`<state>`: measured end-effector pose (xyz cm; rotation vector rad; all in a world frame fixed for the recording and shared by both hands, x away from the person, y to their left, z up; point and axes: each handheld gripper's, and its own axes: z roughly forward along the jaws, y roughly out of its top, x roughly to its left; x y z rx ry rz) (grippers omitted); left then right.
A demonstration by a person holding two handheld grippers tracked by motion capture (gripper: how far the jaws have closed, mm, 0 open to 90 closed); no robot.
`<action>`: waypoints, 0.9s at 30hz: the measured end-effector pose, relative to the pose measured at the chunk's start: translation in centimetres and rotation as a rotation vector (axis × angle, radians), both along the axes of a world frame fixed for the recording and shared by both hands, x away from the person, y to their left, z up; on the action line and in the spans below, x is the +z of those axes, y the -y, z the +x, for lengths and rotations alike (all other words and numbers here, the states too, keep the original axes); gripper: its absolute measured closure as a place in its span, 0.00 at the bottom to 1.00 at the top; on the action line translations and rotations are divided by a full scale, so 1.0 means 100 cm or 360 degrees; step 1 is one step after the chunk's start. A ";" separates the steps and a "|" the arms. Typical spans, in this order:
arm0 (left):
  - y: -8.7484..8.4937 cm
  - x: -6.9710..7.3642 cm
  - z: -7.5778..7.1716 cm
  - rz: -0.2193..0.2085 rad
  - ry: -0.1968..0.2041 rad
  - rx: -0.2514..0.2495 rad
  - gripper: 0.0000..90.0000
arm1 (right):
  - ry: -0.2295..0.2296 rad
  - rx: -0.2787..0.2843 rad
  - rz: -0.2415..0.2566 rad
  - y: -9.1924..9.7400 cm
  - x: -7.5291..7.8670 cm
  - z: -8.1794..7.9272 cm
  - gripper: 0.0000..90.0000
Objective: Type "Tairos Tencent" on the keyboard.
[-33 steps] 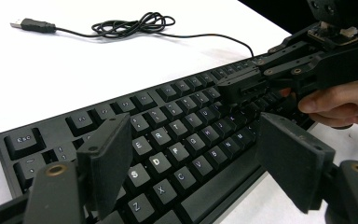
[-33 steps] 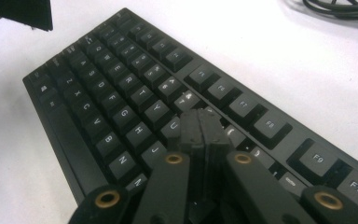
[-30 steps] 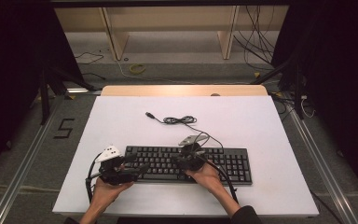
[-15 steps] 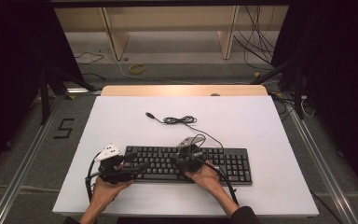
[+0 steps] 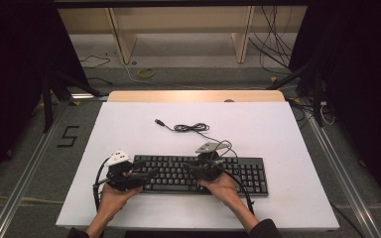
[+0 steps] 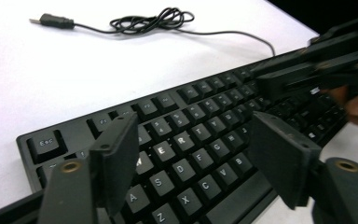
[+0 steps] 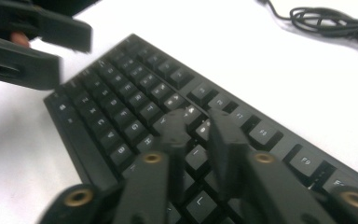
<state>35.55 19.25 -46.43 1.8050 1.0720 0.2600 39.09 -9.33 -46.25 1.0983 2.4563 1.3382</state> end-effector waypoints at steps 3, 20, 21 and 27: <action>0.002 -0.001 0.001 0.0043 -0.0023 -0.0021 0.44 | 0.0007 -0.0011 0.0017 0.005 0.003 -0.002 0.71; 0.026 -0.006 0.021 0.0231 -0.0086 -0.0121 0.95 | 0.0062 -0.0017 0.0061 0.028 0.006 -0.018 0.42; 0.027 -0.006 0.022 0.0238 -0.0088 -0.0125 0.97 | 0.0065 -0.0015 0.0062 0.029 0.006 -0.019 0.42; 0.034 -0.008 0.027 0.0281 -0.0100 -0.0144 0.99 | 0.0085 0.0004 0.0087 0.032 0.007 -0.024 0.40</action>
